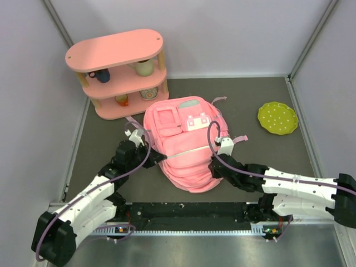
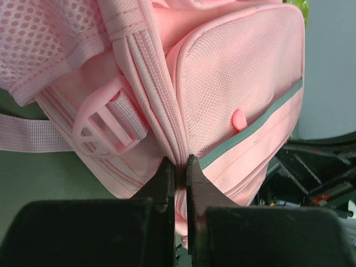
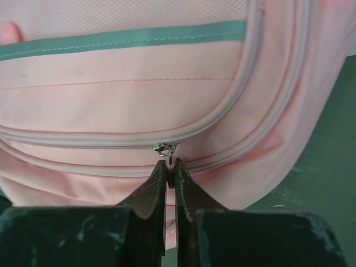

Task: Pack the student bag
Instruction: Zip the student bag at the center of the board.

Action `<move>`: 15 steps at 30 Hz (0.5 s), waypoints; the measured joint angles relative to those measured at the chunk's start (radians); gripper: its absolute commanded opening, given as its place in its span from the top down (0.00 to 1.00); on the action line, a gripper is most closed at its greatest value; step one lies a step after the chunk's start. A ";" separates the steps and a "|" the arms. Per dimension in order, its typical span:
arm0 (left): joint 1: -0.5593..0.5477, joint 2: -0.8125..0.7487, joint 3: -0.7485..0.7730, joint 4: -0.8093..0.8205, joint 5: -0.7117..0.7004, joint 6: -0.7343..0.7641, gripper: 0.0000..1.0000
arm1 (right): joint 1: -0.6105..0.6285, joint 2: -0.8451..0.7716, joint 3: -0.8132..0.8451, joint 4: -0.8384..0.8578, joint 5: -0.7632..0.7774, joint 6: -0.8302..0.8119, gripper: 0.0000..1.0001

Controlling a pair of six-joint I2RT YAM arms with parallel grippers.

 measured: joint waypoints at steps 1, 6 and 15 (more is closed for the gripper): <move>0.024 0.005 0.012 -0.023 0.032 0.023 1.00 | -0.013 0.000 0.000 -0.006 -0.003 -0.016 1.00; 0.106 0.017 0.058 -0.114 0.147 0.119 1.00 | -0.100 -0.005 -0.009 -0.017 -0.013 -0.070 1.00; 0.164 0.017 0.081 -0.197 0.273 0.184 0.08 | -0.153 -0.101 -0.067 0.033 -0.126 -0.100 1.00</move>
